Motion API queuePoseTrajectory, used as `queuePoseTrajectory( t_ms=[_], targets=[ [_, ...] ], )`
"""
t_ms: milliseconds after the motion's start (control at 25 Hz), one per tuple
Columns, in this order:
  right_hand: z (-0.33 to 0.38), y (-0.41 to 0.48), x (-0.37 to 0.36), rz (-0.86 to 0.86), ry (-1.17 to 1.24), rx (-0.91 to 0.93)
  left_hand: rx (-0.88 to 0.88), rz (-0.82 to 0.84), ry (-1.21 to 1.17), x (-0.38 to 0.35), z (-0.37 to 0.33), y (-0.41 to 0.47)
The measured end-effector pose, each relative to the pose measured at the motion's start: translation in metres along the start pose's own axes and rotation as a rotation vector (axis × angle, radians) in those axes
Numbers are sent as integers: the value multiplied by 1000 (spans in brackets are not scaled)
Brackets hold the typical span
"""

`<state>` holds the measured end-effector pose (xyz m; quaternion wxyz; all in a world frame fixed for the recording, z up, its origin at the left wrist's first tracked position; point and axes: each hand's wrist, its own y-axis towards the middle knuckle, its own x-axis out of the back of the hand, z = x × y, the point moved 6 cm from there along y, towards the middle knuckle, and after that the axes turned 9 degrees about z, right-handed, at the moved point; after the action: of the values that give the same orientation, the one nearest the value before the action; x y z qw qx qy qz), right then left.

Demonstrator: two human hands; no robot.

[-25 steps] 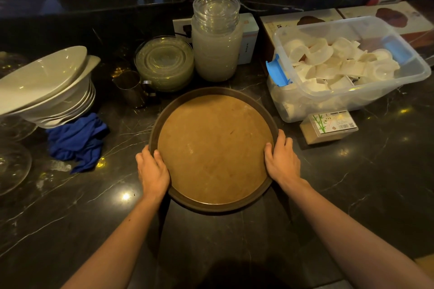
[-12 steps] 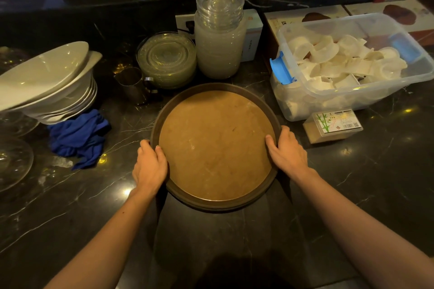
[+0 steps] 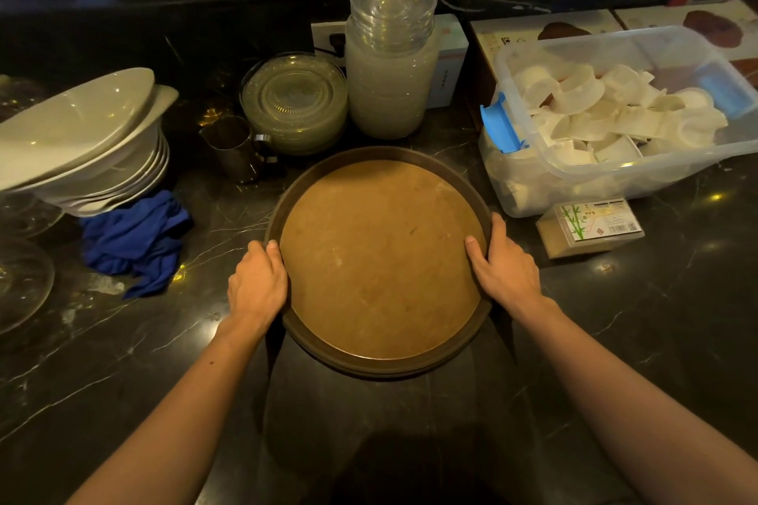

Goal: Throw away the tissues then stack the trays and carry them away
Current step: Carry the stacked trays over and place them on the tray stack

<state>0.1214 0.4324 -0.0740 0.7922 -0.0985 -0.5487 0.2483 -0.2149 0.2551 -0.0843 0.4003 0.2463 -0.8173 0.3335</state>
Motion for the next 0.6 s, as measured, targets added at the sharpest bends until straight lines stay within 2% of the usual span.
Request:
queuePoseTrajectory(
  t_ms=[200, 600],
  targets=[
    [-4, -3, -4, -40, 119, 8, -12, -18, -13, -1, 1, -2],
    [-12, -32, -11, -88, 326, 35, -59, 54, -95, 4, 14, -24]
  ],
)
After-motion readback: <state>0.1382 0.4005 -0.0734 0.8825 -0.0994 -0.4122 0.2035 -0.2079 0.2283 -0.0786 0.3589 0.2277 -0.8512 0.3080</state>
